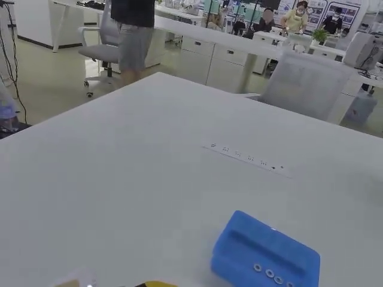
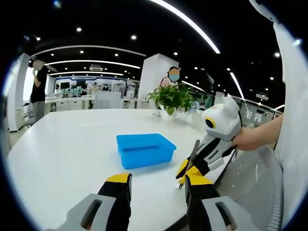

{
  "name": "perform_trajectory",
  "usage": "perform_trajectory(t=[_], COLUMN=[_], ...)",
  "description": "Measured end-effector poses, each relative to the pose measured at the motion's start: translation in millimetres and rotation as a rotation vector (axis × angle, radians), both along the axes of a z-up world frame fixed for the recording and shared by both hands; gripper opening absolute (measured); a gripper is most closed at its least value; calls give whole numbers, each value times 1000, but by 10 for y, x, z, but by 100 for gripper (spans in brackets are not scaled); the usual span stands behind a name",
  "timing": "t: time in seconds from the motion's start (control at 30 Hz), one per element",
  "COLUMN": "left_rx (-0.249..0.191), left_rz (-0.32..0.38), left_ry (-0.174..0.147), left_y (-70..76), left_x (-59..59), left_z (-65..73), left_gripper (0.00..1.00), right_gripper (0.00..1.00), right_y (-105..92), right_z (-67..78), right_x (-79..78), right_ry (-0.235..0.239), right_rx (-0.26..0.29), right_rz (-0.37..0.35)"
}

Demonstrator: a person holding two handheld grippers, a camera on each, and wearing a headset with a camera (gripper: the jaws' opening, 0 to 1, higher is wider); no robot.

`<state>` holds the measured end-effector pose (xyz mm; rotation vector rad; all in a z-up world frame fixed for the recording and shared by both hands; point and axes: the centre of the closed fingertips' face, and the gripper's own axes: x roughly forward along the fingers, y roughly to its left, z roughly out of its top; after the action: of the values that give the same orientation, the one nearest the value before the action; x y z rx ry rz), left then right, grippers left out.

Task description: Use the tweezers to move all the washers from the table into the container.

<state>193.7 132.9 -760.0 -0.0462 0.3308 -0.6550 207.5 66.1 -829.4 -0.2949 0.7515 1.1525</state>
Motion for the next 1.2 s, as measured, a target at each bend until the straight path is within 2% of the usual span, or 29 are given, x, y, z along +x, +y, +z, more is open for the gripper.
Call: perform_trajectory(t=[0.23, 0.47, 0.67, 0.77, 1.03, 1.2], left_rx=[-3, -7, -10, -11, -12, -12], left_rz=[0, -2, -4, -5, -4, -6], left_ry=[-3, 4, 4, 3, 5, 9], left_y=[13, 20, 21, 21, 19, 12], left_x=[0, -6, -9, -9, -8, -9], left_z=[-7, -25, -27, -26, -25, -25], left_gripper=[43, 42, 41, 41, 41, 41], right_gripper=[5, 5, 5, 5, 5, 5], right_y=[94, 245, 308, 320, 329, 324], right_z=[201, 327, 510, 631, 743, 684], right_x=[237, 382, 574, 753, 1095, 1276], right_ry=[-33, -33, -74, -103, -145, -144], right_rx=[43, 99, 126, 141, 141, 130], right_rz=[-15, -38, -45, -57, -69, -84])
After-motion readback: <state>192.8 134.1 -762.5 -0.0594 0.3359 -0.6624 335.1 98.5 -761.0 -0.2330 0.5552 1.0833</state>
